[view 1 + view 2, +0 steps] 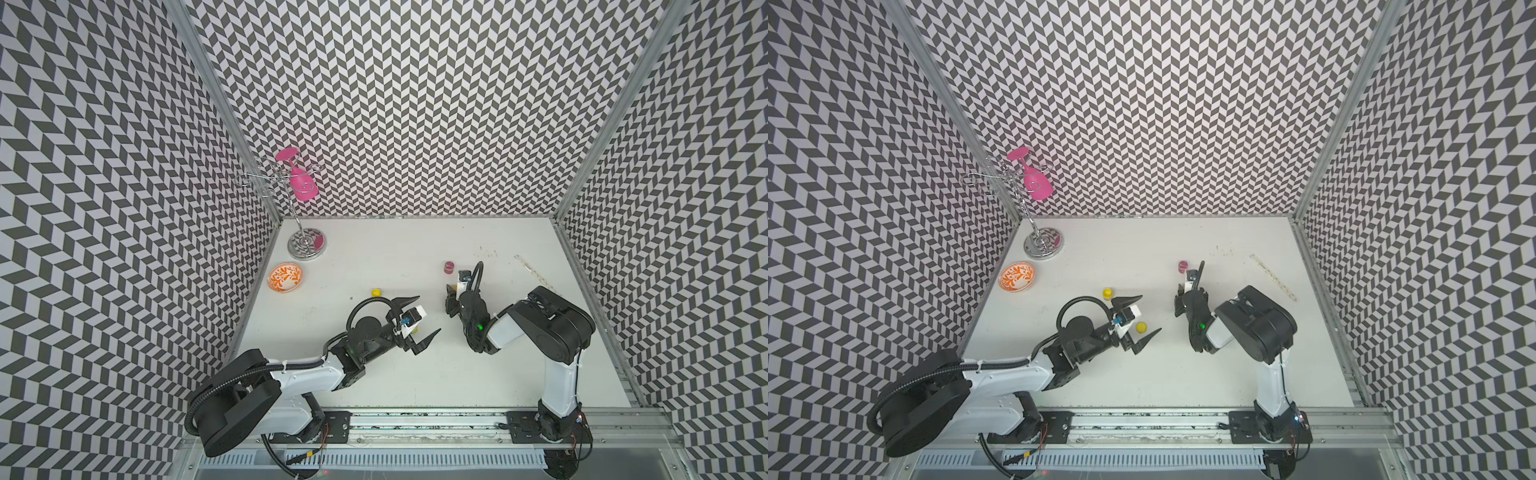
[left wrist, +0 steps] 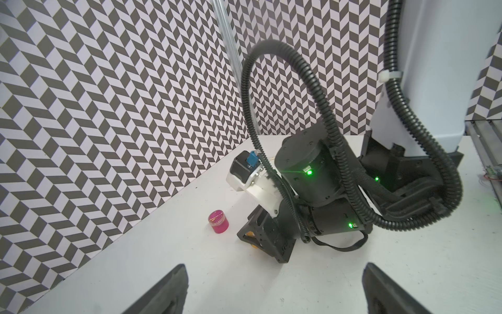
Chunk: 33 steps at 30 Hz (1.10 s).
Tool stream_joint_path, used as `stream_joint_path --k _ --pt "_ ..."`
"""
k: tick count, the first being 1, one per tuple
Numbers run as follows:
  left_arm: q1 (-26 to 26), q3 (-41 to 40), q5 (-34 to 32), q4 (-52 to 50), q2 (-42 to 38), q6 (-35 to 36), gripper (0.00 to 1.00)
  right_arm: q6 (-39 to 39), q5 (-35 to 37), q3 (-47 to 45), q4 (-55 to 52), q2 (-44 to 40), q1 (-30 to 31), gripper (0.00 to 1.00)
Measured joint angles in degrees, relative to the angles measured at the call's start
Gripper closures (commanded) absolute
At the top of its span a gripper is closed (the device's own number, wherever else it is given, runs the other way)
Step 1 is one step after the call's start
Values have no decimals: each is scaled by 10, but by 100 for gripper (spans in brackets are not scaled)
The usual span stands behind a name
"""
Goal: Close the paint jar lid
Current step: Place the paint jar at the center of the board, then pick up the paint jar from the center of the board.
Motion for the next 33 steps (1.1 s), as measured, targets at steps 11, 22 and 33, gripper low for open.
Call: stream_joint_path --k 11,22,33 --pt "24 -22 34 56 -9 -52 0 -18 -1 -9 0 -8 0 30" --pt "28 -40 10 120 -16 -90 0 -47 -38 13 -120 -214 0 22" --pt "49 28 -21 5 -26 -167 0 -55 -117 93 -360 -390 0 1"
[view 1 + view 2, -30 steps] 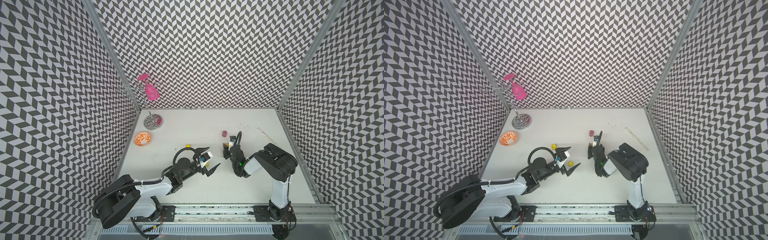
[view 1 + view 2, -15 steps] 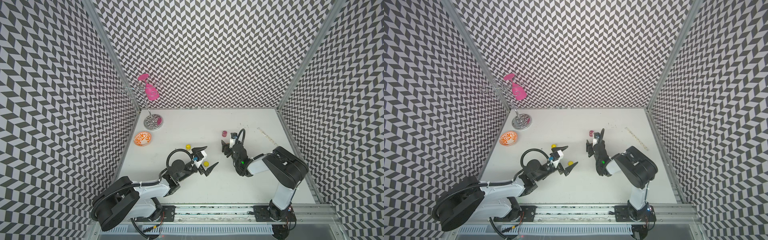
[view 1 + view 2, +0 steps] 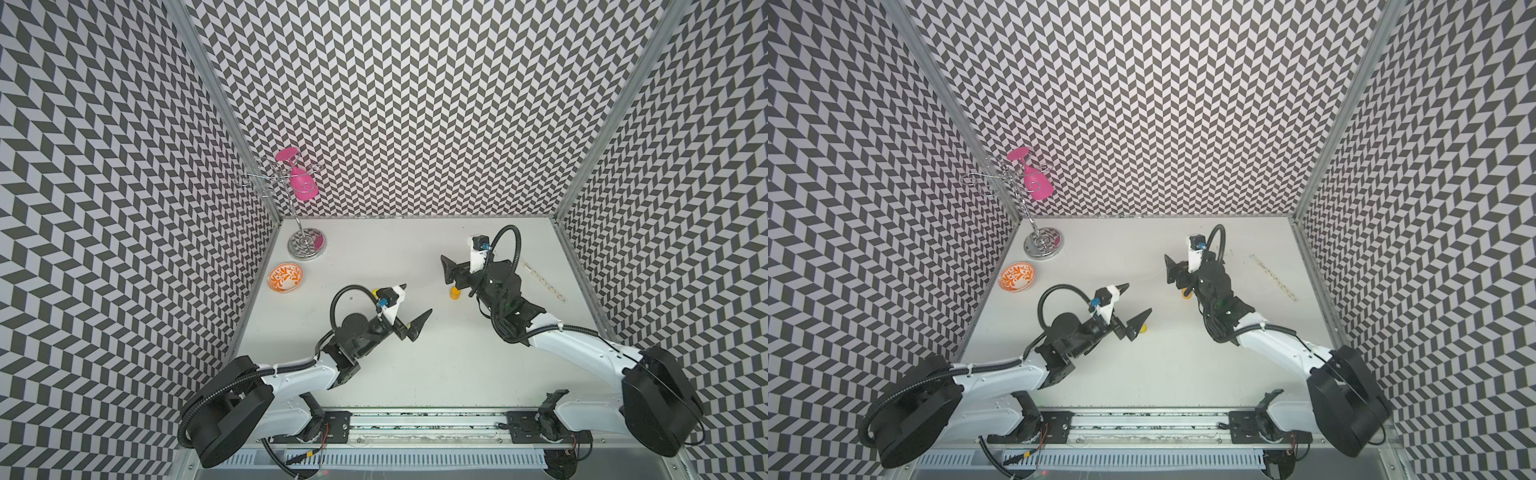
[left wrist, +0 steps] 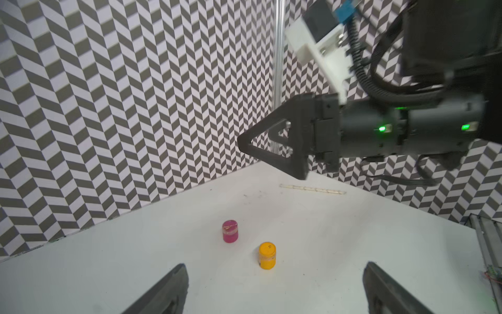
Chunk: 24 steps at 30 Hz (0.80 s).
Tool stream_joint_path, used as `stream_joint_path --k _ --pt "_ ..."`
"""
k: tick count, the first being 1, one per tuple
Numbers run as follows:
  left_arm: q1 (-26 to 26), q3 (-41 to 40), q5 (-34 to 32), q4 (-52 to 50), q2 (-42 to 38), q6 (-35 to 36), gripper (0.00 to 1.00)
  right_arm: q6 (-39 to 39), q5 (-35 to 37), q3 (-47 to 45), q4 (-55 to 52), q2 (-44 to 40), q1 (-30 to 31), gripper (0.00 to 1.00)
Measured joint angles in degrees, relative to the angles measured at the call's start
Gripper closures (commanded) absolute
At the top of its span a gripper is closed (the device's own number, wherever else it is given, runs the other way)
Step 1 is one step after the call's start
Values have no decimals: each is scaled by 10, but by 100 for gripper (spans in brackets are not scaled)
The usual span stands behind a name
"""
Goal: Close the paint jar lid
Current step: Pick up the paint jar from the center of the board.
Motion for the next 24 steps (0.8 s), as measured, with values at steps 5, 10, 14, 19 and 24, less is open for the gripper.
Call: stream_joint_path --k 5,10,14,19,24 --pt "0 29 -8 -38 -12 -33 0 -10 -66 -75 -5 -61 0 1" --pt "0 30 -36 -103 -29 -38 4 -24 -134 -131 3 -81 0 1" --pt "4 60 -118 -208 -56 -40 6 -41 -214 -110 2 -52 1 7" --pt "20 66 -230 -288 -151 -73 7 -46 -268 -57 12 48 32 12" --pt "17 18 -295 -283 -303 -99 11 -49 -248 -3 12 145 112 13"
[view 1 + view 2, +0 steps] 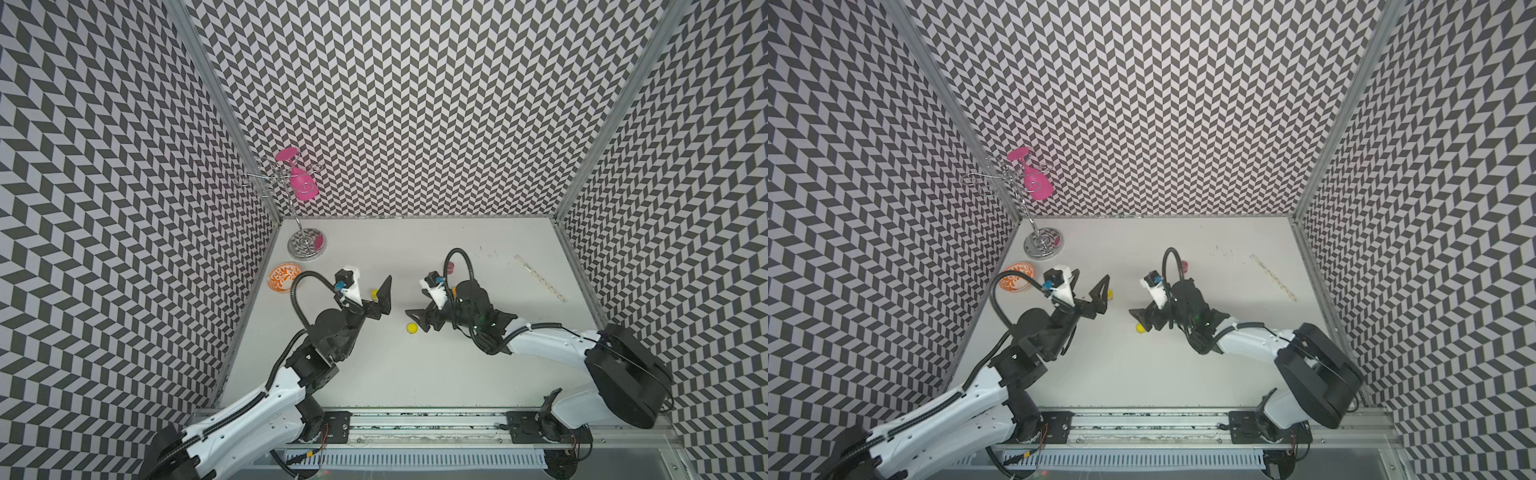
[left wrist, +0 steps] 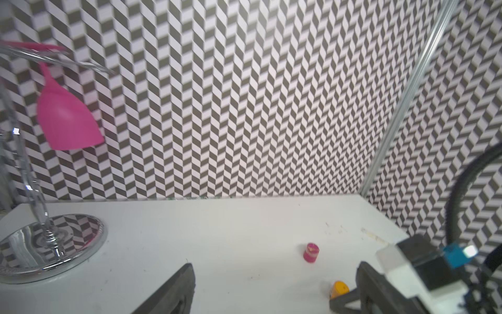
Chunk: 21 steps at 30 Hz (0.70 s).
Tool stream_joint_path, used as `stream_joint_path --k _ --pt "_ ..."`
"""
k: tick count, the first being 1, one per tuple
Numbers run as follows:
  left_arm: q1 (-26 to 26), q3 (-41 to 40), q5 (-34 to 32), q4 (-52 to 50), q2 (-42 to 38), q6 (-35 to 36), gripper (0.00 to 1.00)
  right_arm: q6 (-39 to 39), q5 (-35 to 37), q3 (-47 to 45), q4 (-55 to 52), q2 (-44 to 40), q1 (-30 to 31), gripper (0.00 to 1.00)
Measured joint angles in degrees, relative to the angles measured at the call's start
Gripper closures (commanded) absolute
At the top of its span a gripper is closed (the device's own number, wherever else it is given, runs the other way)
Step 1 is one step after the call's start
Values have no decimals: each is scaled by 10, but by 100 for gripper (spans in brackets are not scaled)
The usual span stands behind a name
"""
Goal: Close the paint jar lid
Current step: Pick up the paint jar from the center of the board.
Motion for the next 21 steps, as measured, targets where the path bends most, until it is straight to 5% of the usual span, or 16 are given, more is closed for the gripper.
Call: stream_joint_path --k 6,21 --pt "-35 -52 -83 5 -116 -2 11 10 33 92 7 112 40 14" --pt "-64 -57 -186 7 -152 16 11 35 133 312 -50 333 57 28"
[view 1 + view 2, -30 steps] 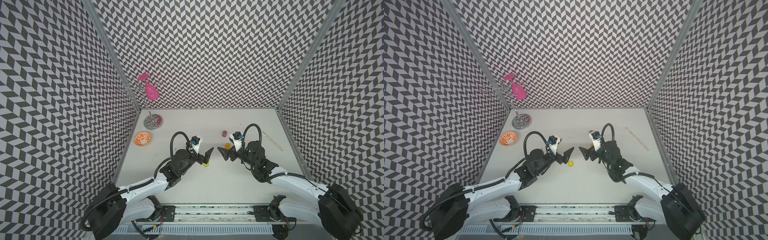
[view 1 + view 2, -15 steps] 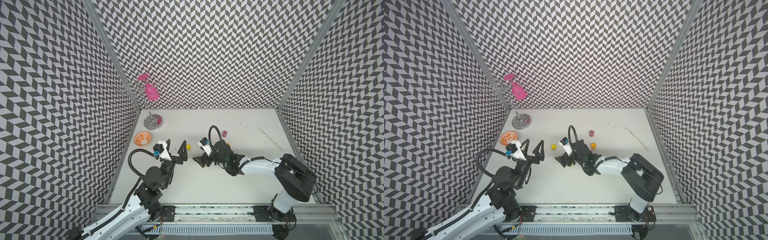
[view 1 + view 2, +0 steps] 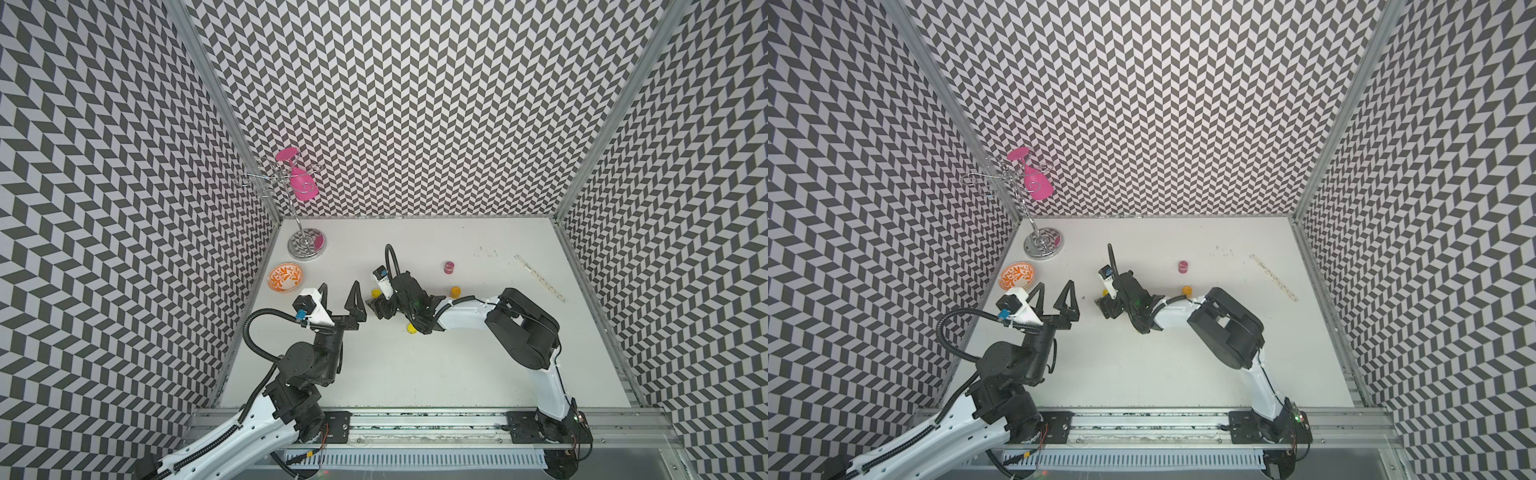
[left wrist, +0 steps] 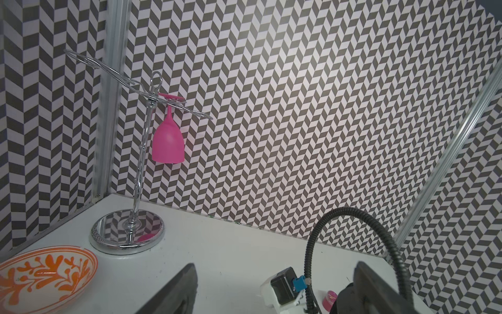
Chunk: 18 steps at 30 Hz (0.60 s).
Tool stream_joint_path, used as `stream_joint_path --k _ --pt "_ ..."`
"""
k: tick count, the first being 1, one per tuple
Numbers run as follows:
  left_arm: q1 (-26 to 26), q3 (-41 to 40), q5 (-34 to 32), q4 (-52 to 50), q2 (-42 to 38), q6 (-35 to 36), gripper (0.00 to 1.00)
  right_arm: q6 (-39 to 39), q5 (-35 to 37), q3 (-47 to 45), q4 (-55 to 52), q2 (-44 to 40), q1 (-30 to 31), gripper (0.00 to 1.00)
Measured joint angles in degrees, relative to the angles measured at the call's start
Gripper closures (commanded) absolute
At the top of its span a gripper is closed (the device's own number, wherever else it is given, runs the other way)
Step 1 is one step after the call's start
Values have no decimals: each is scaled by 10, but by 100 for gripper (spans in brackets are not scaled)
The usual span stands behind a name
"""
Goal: Close the paint jar lid
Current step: Pick up the paint jar from the center of the board.
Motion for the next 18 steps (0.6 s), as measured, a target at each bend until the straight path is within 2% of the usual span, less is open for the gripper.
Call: stream_joint_path --k 12,18 --pt "0 0 -5 6 12 7 10 17 35 14 -9 32 0 45" --pt "0 0 -5 8 15 13 10 21 40 19 -6 49 0 48"
